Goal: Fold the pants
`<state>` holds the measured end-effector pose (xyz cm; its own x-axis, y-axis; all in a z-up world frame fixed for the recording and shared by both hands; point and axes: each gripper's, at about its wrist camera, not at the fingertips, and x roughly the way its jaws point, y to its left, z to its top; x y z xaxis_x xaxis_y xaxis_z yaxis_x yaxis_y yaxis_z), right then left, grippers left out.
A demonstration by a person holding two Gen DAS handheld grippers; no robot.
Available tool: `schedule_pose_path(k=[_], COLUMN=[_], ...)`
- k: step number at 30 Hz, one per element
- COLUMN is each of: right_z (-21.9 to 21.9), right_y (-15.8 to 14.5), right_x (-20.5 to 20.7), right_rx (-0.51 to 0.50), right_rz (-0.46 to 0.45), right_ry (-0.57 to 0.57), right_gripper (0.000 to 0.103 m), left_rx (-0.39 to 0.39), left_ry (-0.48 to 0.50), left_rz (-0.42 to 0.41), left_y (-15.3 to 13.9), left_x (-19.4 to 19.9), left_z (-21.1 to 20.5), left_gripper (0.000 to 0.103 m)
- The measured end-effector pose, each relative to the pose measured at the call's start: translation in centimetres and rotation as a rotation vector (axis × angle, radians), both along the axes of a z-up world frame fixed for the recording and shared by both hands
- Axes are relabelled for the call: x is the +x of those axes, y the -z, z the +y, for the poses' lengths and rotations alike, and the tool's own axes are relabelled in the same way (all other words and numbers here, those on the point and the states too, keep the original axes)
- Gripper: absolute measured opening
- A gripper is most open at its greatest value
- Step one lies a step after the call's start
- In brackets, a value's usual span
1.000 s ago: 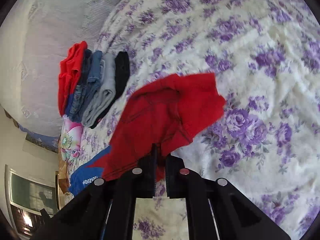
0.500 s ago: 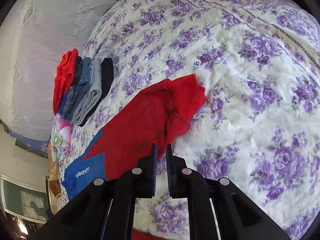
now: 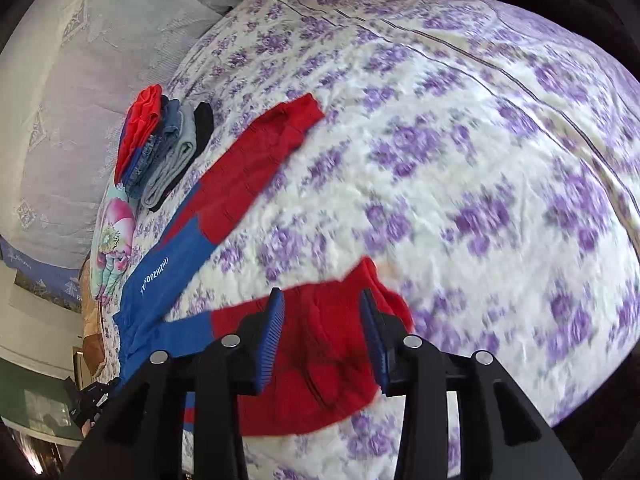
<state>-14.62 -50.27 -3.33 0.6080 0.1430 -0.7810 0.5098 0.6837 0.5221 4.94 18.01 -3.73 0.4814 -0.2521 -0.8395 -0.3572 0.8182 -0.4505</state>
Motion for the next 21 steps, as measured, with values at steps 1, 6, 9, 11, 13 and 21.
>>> schedule_pose_path(k=[1,6,9,11,13,21], right_z=[0.1,0.4,0.9,1.2,1.9,-3.6], right_y=[0.5,4.3,5.8,5.7,2.9,4.5], right_x=[-1.2,-3.2,-1.2,0.2,1.0,1.6], right_rx=[0.022,0.160,0.178,0.133,0.013,-0.048], right_rz=[0.004,-0.019,-0.025,-0.025,-0.064,0.136], right_ry=[0.021,0.096,0.098,0.076,0.026,0.013], right_gripper=[0.040,0.043,0.043,0.028,0.013,0.013], left_rx=[-0.007,-0.033,-0.040,-0.043,-0.041,-0.070], left_ry=[0.000,0.001,0.001,-0.001,-0.002,-0.018], left_rz=[0.001,0.022,0.028,0.025,0.024,0.082], left_y=[-0.1,0.3,0.2,0.2,-0.2,2.0], left_x=[-0.4,-1.1,-1.0,-1.1,-1.3,-3.2], left_z=[0.2,0.9,1.0,1.1,1.1,0.7], left_gripper=[0.013,0.013,0.013,0.013,0.013,0.014])
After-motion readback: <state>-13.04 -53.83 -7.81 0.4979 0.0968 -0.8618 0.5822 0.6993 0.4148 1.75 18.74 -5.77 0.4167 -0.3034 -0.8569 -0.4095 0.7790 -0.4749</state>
